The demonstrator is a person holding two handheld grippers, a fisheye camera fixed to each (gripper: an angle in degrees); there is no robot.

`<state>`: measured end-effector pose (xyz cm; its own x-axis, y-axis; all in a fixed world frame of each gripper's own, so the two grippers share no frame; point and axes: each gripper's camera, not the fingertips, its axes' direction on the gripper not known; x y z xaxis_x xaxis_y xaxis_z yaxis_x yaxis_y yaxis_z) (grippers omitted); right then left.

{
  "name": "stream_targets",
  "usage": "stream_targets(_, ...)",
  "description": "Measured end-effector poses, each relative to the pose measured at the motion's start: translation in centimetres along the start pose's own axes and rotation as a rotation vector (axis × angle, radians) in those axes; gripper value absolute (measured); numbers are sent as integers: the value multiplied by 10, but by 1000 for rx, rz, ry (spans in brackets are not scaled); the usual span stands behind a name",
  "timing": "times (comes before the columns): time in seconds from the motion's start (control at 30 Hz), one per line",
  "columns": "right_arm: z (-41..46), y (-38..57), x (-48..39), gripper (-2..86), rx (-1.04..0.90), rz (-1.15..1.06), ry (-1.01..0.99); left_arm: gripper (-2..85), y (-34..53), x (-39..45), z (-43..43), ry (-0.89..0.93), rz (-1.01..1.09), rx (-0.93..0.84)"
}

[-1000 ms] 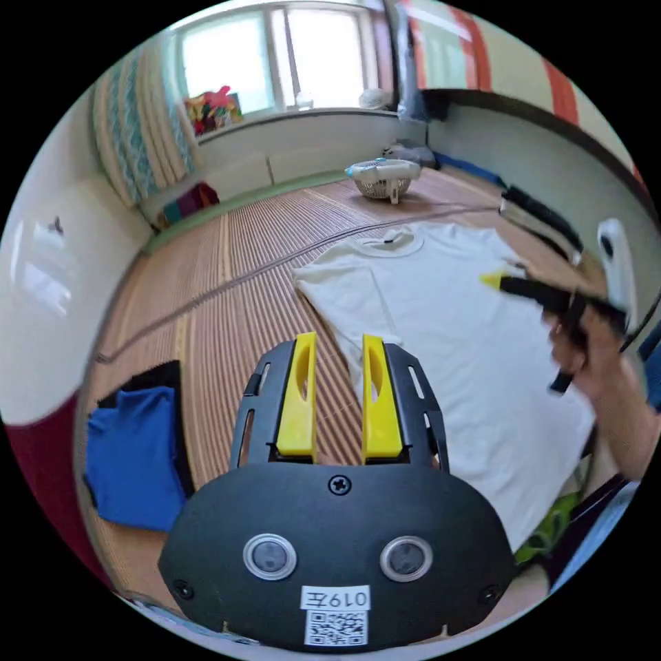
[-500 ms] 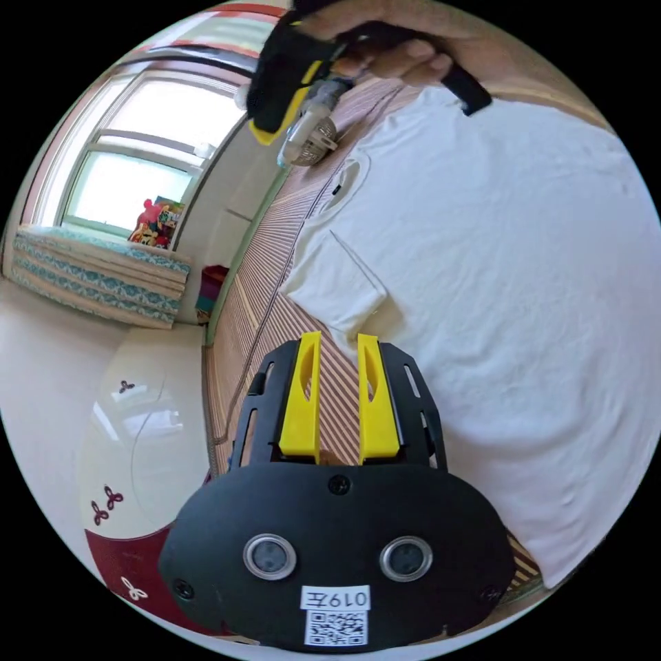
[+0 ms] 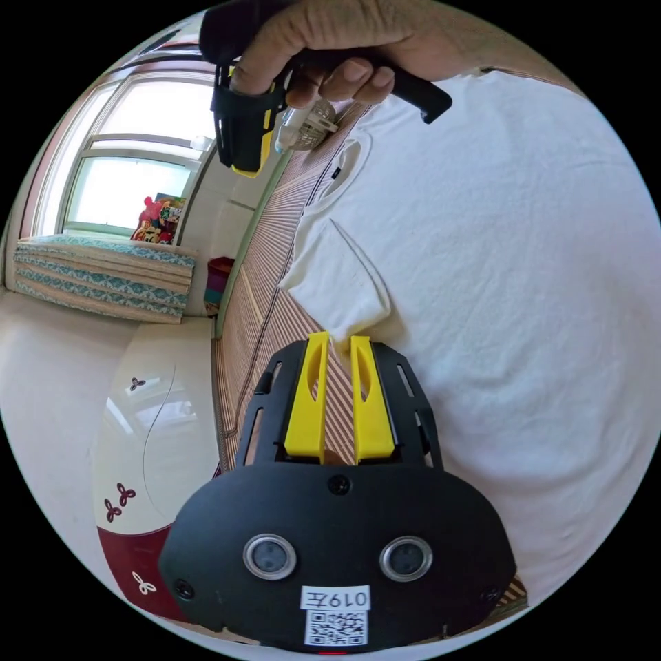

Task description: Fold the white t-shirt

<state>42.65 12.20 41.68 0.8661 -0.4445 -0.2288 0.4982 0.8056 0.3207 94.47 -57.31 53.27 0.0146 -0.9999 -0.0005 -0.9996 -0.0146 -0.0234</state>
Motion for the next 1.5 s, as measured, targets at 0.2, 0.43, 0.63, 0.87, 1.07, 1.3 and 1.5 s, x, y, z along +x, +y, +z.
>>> stream_targets(0.2,72,-81,17,2,-184,-168,-272,16,3,-5,-24,22,-67,-65)
stream_targets(0.43,165,-157,25,49,-434,-216,-459,13,10,-10,-47,66,-102,-70)
stream_targets(0.63,210,-193,30,56,-558,-228,-521,10,12,-7,-62,60,-84,-71)
stream_targets(0.87,237,-227,31,2,-576,-240,-498,11,15,-9,-70,66,-79,-81)
stream_targets(1.07,250,-247,44,-9,-522,-154,-507,11,18,-11,-72,58,-67,-110)
stream_targets(1.3,260,-259,46,-8,-479,-136,-466,12,24,-15,-67,68,-74,-130)
stream_targets(1.5,269,-269,41,27,-516,-131,-456,13,29,-20,-61,75,-72,-139)
